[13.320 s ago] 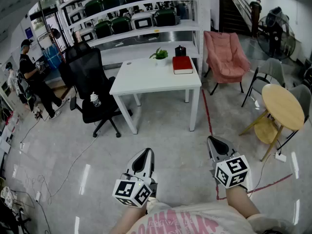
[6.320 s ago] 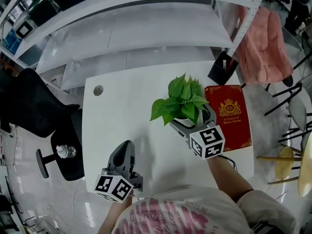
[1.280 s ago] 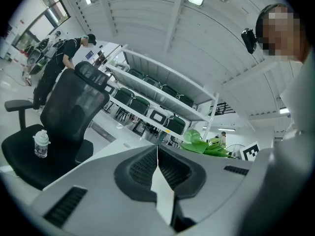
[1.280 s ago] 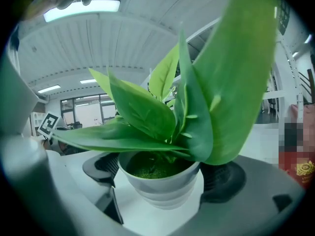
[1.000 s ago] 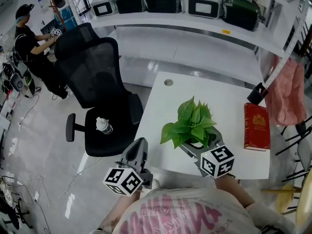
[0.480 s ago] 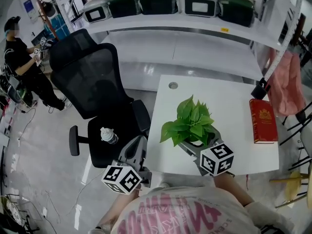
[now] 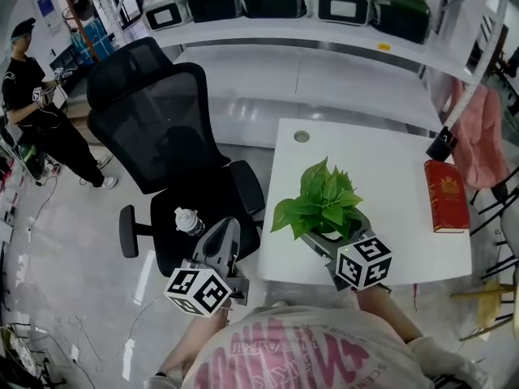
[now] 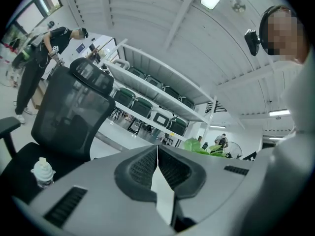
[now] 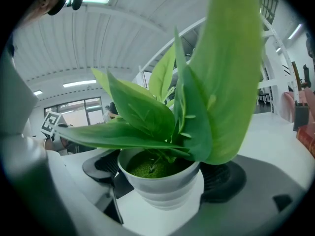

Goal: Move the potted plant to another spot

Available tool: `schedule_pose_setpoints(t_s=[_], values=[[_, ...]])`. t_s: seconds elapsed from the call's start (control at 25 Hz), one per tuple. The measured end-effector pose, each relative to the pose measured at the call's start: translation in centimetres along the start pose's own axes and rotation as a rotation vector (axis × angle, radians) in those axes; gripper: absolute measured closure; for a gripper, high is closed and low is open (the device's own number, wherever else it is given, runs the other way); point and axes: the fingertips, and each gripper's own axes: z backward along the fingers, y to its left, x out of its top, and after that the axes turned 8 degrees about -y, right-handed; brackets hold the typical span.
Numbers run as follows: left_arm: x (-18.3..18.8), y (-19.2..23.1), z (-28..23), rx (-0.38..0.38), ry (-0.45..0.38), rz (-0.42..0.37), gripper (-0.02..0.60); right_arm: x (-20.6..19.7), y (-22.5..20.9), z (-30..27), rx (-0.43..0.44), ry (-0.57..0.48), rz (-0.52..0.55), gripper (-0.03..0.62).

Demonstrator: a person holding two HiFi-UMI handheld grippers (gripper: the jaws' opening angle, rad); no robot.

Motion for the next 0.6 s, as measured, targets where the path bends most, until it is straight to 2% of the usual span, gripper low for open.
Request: schedule_pose_setpoints(t_s=[0.28,0.6], values=[[-0.6,1.9,1.5,0.041,-0.002,0.021,0.557,-2.1,0.3,-1.2,0.008,0.061,0.014,0.069],[-2.8,2.6,1.9,0.084,0.054,0.044,0.557,-4.2,-0.7,-3.0,0.029,0.133,0.000,0.069]])
